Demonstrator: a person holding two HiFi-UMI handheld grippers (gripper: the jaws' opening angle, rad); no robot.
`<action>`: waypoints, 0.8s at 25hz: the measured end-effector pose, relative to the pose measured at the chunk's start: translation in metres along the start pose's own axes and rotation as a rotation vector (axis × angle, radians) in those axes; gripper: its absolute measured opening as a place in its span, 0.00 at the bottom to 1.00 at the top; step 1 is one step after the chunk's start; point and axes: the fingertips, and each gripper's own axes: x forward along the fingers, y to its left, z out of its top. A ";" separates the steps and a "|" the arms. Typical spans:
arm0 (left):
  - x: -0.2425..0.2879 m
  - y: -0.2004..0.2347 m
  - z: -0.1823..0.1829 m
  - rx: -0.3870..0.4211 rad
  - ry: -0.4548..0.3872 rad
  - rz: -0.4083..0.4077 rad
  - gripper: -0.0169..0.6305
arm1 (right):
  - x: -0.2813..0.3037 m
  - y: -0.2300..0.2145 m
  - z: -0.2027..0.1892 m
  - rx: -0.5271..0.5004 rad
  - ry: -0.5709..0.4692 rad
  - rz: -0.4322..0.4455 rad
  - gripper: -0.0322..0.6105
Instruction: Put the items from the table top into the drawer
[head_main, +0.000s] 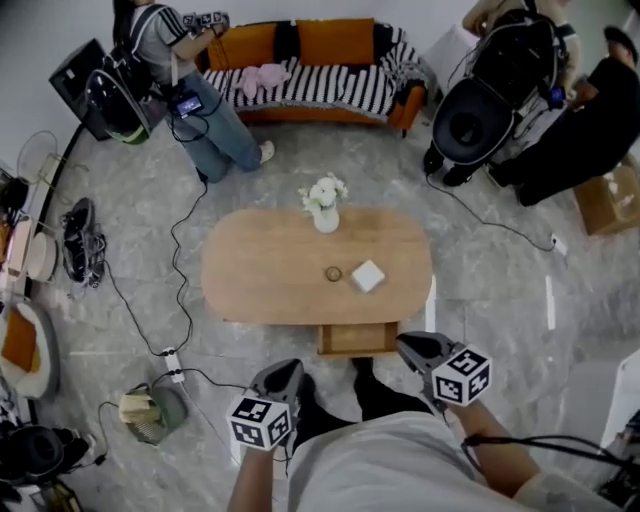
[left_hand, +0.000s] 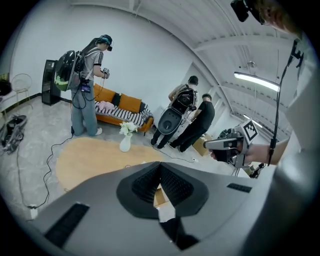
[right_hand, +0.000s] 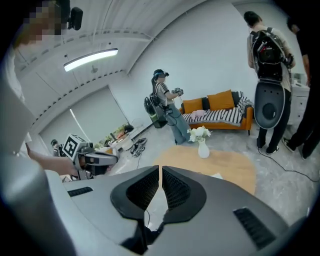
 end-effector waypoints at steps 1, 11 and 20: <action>0.003 -0.002 -0.002 -0.013 0.000 0.015 0.03 | 0.004 -0.005 0.000 -0.009 0.016 0.015 0.11; 0.037 -0.003 -0.010 -0.116 -0.010 0.133 0.03 | 0.045 -0.042 0.002 -0.100 0.158 0.162 0.11; 0.053 0.012 -0.024 -0.189 -0.015 0.200 0.03 | 0.087 -0.063 -0.013 -0.127 0.247 0.230 0.11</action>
